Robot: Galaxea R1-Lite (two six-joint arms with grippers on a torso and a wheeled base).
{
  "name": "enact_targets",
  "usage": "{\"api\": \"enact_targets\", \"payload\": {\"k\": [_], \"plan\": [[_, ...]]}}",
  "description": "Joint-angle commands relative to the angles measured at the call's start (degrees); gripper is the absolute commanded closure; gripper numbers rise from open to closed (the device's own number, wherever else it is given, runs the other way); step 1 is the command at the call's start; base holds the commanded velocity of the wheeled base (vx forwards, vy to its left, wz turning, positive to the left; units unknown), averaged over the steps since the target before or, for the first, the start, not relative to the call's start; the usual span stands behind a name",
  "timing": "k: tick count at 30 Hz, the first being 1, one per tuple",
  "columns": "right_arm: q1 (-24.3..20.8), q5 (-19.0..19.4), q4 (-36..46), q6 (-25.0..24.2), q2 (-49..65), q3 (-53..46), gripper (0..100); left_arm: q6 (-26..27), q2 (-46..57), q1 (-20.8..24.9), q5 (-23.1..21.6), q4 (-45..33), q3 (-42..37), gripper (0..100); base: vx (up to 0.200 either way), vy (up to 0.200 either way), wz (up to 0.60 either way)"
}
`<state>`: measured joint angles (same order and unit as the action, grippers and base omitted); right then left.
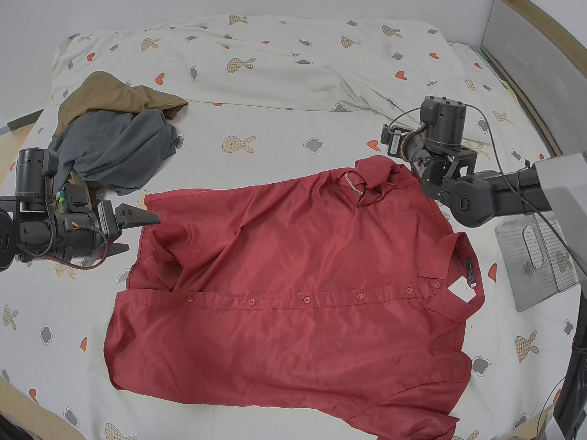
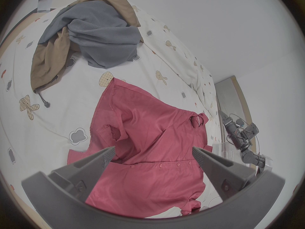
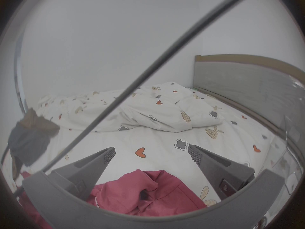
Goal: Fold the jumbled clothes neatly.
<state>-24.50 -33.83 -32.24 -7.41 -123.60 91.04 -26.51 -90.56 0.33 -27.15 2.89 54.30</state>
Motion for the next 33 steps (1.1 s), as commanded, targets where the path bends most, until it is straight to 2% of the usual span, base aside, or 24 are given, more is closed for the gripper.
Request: {"api": "enact_targets", "payload": {"k": [1, 2, 4, 5, 7, 8, 10, 11, 12, 13, 14, 16, 18, 33], "plan": [[0.68, 0.17, 7.99, -7.62, 5.04, 0.54, 0, 0.06, -0.05, 0.20, -0.01, 0.01, -0.07, 0, 0.000, 0.000, 0.00], [0.68, 0.25, 8.95, -8.23, 5.04, 0.63, 0, -0.03, -0.14, 0.20, -0.01, 0.01, -0.07, 0, 0.000, 0.000, 0.00], [1.65, 2.10, 17.92, -11.92, 5.04, 0.02, 0, -0.03, 0.04, 0.37, -0.01, 0.01, -0.16, 0, 0.000, 0.000, 0.00], [1.74, 2.63, 18.97, -12.36, 5.04, 0.02, 0, -0.03, 0.04, 0.37, -0.01, 0.01, -0.16, 0, 0.000, 0.000, 0.00], [2.09, 11.86, 29.08, -16.58, 5.12, -0.34, 0, -0.03, 0.12, 0.37, -0.01, 0.01, -0.16, 0, 0.000, 0.000, 0.00], [2.27, 17.74, 33.56, -19.04, 5.21, 0.02, 0, -0.03, 0.12, 0.37, -0.01, 0.01, -0.16, 0, 0.000, 0.000, 0.00], [2.97, 26.53, 38.04, -22.91, 5.12, 1.25, 0, -0.03, 0.12, 0.37, -0.01, 0.01, -0.16, 0, 0.000, 0.000, 0.00], [3.23, 28.91, 38.92, -23.88, 5.12, 1.69, 0, -0.03, 0.12, 0.37, -0.01, 0.01, -0.16, 0, 0.000, 0.000, 0.00], [4.29, 36.20, 40.95, -26.87, 4.95, 3.09, 0, -0.03, 0.21, 0.37, -0.01, 0.01, -0.16, 0, 0.000, 0.000, 0.00], [4.82, 39.37, 41.30, -28.10, 4.86, 3.71, 0, -0.03, 0.21, 0.37, -0.01, 0.01, -0.16, 0, 0.000, 0.000, 0.00], [4.82, 39.37, 41.30, -28.10, 4.86, 3.71, 0, -0.03, 0.21, 0.37, -0.01, 0.01, -0.16, 0, 0.000, 0.000, 0.00], [5.96, 45.25, 41.47, -29.77, 3.98, 5.20, 0, -0.03, 0.21, 0.37, -0.01, 0.01, -0.16, 0, 0.000, 0.000, 0.00], [6.05, 46.84, 41.74, -29.94, 2.84, 6.34, 0, -0.03, 0.12, 0.37, -0.01, 0.01, -0.16, 0, 0.000, 0.000, 0.00], [4.38, 47.10, 40.86, -29.24, -2.79, 9.95, 0, 0.06, -0.14, 0.37, -0.01, 0.01, -0.07, 0, 0.000, 0.000, 0.00]]}}
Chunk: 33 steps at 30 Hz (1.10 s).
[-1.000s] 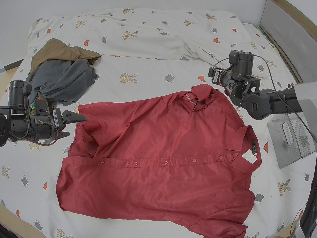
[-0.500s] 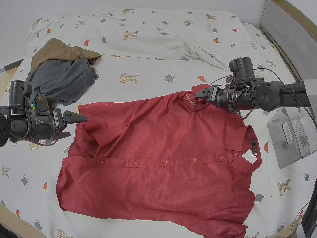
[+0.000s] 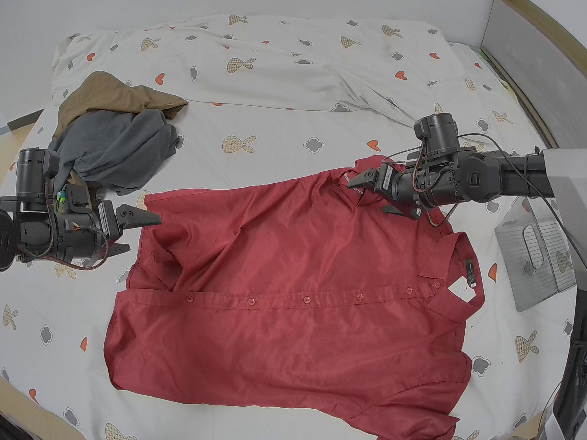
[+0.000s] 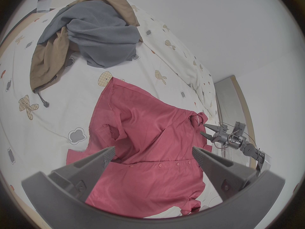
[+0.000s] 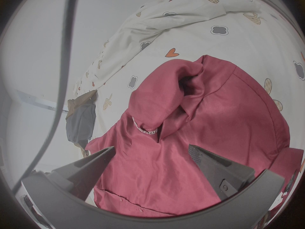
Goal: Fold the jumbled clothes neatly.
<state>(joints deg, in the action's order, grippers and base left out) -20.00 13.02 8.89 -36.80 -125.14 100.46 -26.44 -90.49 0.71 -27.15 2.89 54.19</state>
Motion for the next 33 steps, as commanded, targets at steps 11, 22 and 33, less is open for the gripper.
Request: {"api": "enact_targets", "payload": {"k": [11, 22, 33], "plan": [[0.32, 0.43, -0.36, 0.15, -4.85, 7.82, 0, -0.01, 0.23, 0.00, -0.01, 0.01, -0.05, 0, 0.000, 0.000, 0.00], [2.51, 0.87, -0.36, 0.07, -10.92, 14.13, 0, 2.71, -0.30, 0.70, 0.17, 0.54, -1.63, 0, 0.000, 0.000, 0.00], [4.36, 4.82, 0.69, -1.60, -9.25, 14.13, 0, 6.84, -1.18, 3.86, 0.08, 0.63, -3.91, 0, 0.000, 0.000, 0.00]]}}
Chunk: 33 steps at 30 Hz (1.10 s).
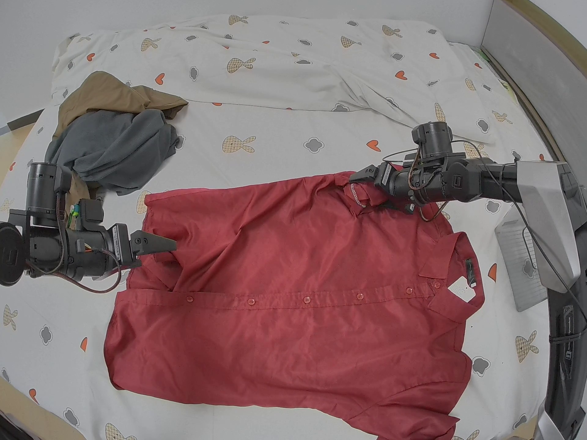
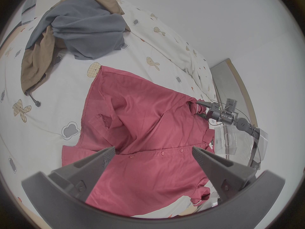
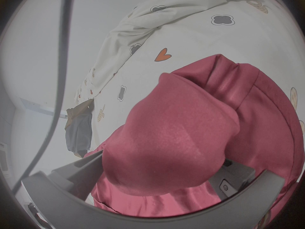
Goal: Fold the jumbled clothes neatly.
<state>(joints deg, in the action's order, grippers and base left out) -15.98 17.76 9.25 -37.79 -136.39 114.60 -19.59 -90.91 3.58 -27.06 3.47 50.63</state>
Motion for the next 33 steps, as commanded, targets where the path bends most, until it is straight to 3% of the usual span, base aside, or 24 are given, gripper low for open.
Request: {"api": "enact_targets", "payload": {"k": [1, 5, 13, 17, 18, 19, 21, 22, 25, 28, 29, 30, 33], "plan": [[0.34, 0.43, 0.24, -0.62, 3.94, -0.01, 0, -0.01, -0.94, 1.07, -0.01, 0.04, -0.35, 0, 0.000, 0.000, 0.00], [0.25, 3.07, -0.64, 0.09, 9.30, -0.01, 0, 0.17, -1.12, 1.07, -0.10, 0.04, -0.62, 0, 0.000, 0.000, 0.00], [-1.51, 3.33, -3.63, 5.27, 19.85, -0.61, 0, 0.17, -0.59, 1.51, -0.10, 0.04, -0.88, 0, 0.000, 0.000, 0.00], [-3.53, 3.16, -4.95, 7.29, 30.04, -20.56, 0, 0.17, -0.06, 1.69, -0.01, 0.04, -1.15, 0, 0.000, 0.000, 0.00], [-3.71, 3.16, -5.12, 7.47, 30.57, -21.62, 0, 0.17, -0.06, 1.69, -0.01, 0.04, -1.15, 0, 0.000, 0.000, 0.00], [-5.20, 2.72, -10.66, 10.90, 36.54, -37.88, 0, 0.17, 0.20, 1.69, -0.01, 0.04, -1.06, 0, 0.000, 0.000, 0.00], [-6.34, 2.10, -21.91, 15.29, 40.76, -54.49, 0, 0.17, 0.38, 1.69, -0.01, 0.04, -1.06, 0, 0.000, 0.000, 0.00], [-6.61, 0.96, -31.66, 18.54, 42.17, -64.77, 0, 0.17, 0.38, 1.69, -0.01, 0.04, -1.06, 0, 0.000, 0.000, 0.00], [-6.08, -4.40, -57.15, 24.08, 34.79, -80.33, 0, 0.25, 0.38, 1.95, -0.01, 0.04, -1.06, 0, 0.000, 0.000, 0.00], [-5.82, -7.83, -71.13, 24.34, 21.87, -83.40, 0, 0.25, 0.20, 2.92, -0.01, 0.04, -1.15, 0, 0.000, 0.000, 0.00], [-5.55, -10.99, -79.39, 24.26, 13.61, -82.17, 0, 0.25, 0.29, 3.10, -0.01, 0.04, -1.41, 0, 0.000, 0.000, 0.00], [-5.64, -13.46, -82.73, 24.34, 9.47, -80.15, 0, 0.25, 0.38, 3.27, -0.01, 0.13, -1.67, 0, 0.000, 0.000, 0.00], [-6.34, -19.43, -83.34, 24.61, 3.85, -73.65, 0, 0.25, 0.47, 3.27, -0.01, 0.04, -1.85, 0, 0.000, 0.000, 0.00]]}}
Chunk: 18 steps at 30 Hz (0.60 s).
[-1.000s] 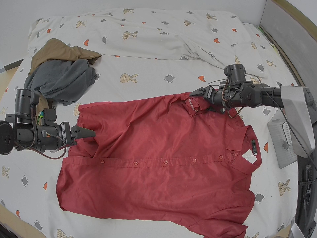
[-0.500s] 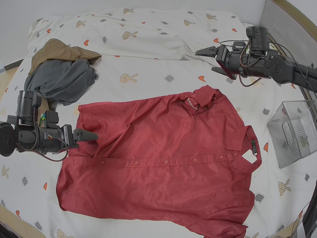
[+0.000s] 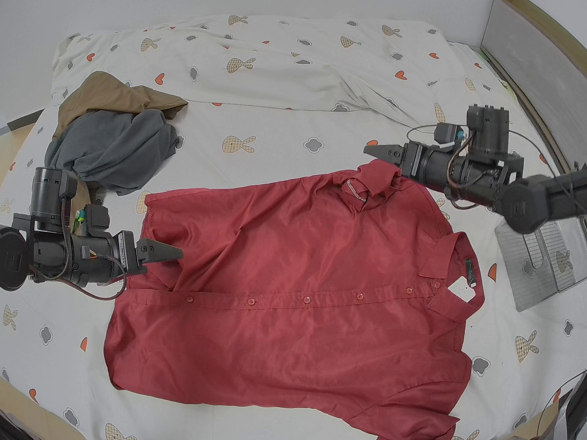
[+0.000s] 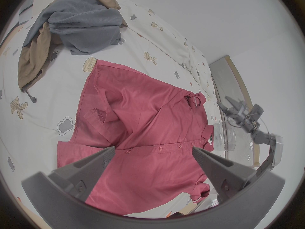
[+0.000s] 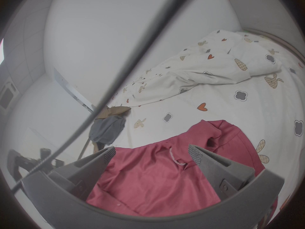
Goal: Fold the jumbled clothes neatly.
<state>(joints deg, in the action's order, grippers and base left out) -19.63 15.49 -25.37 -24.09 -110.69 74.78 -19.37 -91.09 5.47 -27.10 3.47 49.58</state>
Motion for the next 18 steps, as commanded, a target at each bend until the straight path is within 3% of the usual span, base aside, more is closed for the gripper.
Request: {"api": "enact_targets", "payload": {"k": [1, 5, 18], "plan": [[-2.96, -17.69, -47.40, 10.91, -21.85, -32.41, 0, 0.03, 0.65, 1.38, 0.12, 0.13, -0.80, 0, 0.000, 0.000, 0.00], [-3.58, -19.27, -41.16, 11.26, -21.58, -27.67, 0, 0.03, 0.56, 1.29, 0.12, 0.13, -0.62, 0, 0.000, 0.000, 0.00], [-3.84, -23.76, -38.26, 11.26, -21.50, -18.18, 0, 0.03, 0.56, 1.29, 0.12, 0.83, -0.80, 0, 0.000, 0.000, 0.00]]}}
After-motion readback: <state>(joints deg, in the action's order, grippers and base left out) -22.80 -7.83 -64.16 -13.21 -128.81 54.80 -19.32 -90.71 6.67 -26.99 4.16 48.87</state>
